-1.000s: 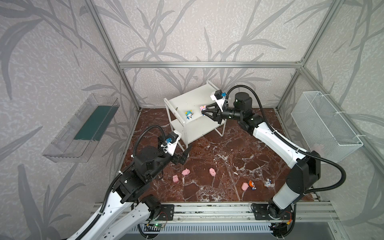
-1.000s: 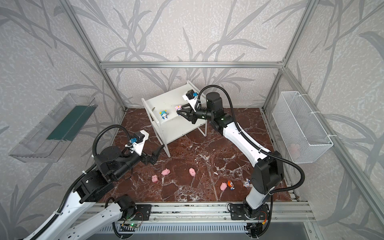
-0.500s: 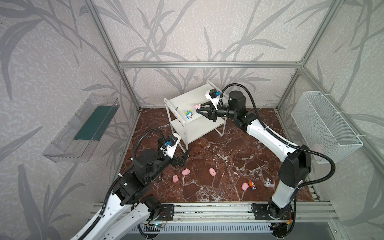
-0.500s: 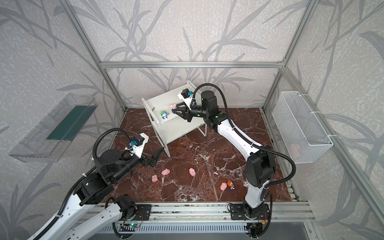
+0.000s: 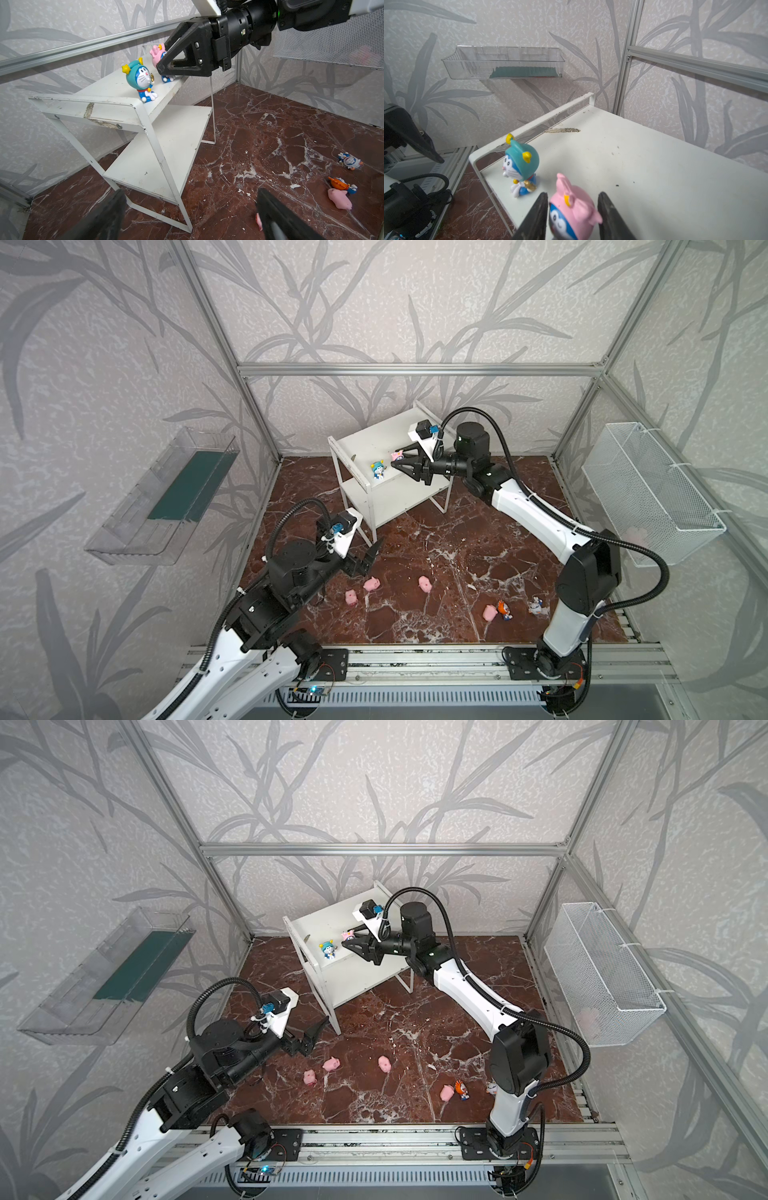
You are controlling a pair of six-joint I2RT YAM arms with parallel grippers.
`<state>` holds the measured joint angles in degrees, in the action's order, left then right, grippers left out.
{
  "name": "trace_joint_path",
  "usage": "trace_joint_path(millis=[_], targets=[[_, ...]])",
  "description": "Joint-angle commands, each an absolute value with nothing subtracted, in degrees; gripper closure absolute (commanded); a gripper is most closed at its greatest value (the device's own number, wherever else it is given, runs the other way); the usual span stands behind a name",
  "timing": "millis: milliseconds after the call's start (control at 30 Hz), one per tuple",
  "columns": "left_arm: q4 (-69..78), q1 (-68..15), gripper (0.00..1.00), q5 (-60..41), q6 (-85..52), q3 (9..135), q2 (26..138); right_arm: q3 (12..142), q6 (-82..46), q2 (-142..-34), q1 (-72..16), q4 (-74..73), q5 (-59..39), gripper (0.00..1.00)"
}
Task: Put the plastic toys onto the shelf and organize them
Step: 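Set the figurine beside the blue cat figurine and open the right gripper, then withdraw the right gripper from the shelf back toward the toys near the robot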
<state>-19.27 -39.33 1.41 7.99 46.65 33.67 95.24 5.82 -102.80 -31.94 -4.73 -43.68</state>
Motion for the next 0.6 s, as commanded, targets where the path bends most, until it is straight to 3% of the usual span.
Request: trace_joint_path(millis=[0, 267, 567], targets=[[-18.9, -39.25, 0.01, 0.88, 9.16, 46.2, 33.4, 93.82, 6.41, -101.71, -32.06, -1.8, -42.73, 0.57], [-18.92, -39.23, 0.01, 0.91, 9.14, 46.06, 33.48, 92.0, 6.77, -100.05, -30.85, -0.87, -42.01, 0.51], [-19.7, -39.23, 0.01, 0.02, 9.58, 45.95, 33.66, 87.19, 9.21, -93.2, -29.61, 1.79, -39.78, 0.37]])
